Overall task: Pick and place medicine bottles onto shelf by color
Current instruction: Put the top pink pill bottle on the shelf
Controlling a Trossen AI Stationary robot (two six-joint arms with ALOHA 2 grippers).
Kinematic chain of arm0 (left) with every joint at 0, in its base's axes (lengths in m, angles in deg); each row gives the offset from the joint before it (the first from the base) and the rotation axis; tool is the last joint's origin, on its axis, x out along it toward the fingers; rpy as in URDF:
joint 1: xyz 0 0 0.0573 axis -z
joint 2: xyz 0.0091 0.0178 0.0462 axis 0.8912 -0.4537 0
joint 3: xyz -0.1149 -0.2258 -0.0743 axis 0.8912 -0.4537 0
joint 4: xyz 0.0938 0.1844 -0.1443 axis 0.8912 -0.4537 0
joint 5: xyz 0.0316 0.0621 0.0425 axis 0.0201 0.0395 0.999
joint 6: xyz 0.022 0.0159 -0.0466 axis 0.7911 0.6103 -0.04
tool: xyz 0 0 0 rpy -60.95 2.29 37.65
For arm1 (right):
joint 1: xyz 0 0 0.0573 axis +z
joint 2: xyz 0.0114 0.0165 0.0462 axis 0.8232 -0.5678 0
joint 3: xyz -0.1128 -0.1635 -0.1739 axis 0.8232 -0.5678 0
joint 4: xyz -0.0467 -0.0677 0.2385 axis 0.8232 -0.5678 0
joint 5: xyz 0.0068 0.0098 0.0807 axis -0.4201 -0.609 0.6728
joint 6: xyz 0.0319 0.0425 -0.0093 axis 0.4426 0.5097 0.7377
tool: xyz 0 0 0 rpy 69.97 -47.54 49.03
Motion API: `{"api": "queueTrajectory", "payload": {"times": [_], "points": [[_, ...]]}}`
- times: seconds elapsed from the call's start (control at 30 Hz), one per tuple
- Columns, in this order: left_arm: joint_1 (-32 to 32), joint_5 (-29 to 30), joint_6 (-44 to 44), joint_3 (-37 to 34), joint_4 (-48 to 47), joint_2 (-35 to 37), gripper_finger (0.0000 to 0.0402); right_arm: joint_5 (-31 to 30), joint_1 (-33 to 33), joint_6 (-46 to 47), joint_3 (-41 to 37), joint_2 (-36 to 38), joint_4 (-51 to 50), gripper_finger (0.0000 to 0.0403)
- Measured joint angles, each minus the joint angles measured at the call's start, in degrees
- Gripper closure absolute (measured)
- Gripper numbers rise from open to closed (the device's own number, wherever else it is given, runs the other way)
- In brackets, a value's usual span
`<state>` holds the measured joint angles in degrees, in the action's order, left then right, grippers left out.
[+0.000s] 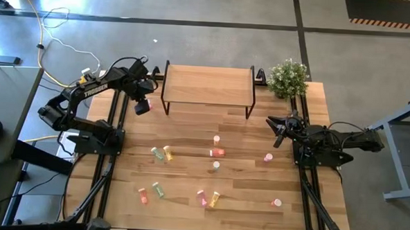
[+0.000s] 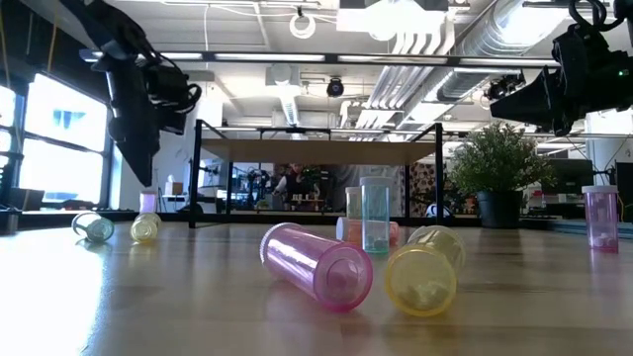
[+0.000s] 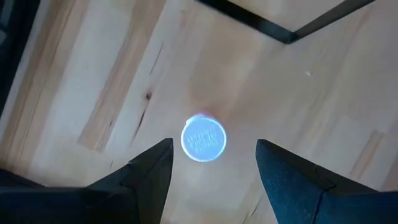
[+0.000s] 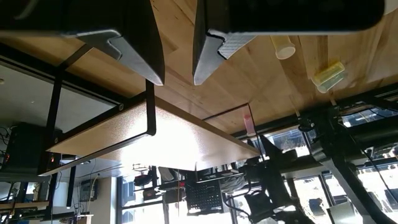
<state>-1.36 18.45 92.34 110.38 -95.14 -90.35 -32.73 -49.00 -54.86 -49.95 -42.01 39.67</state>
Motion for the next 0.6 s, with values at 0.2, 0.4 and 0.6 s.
{"api": "queueTrajectory", "payload": {"times": [0.2,0.4,0.6], "points": [[0.47,1.82,-2.11,-1.51,2.55,-0.08,0.0183,0.00,0.00,0.00,0.01,0.01,-0.01,0.0330],[0.79,2.01,-4.63,-1.51,3.43,-0.15,0.0183,-0.01,-0.01,-0.01,0.02,0.00,-0.01,0.0330],[2.58,3.20,-7.57,-1.51,4.53,-0.62,0.0183,0.00,0.01,0.00,0.02,0.00,0.01,0.0330]]}}
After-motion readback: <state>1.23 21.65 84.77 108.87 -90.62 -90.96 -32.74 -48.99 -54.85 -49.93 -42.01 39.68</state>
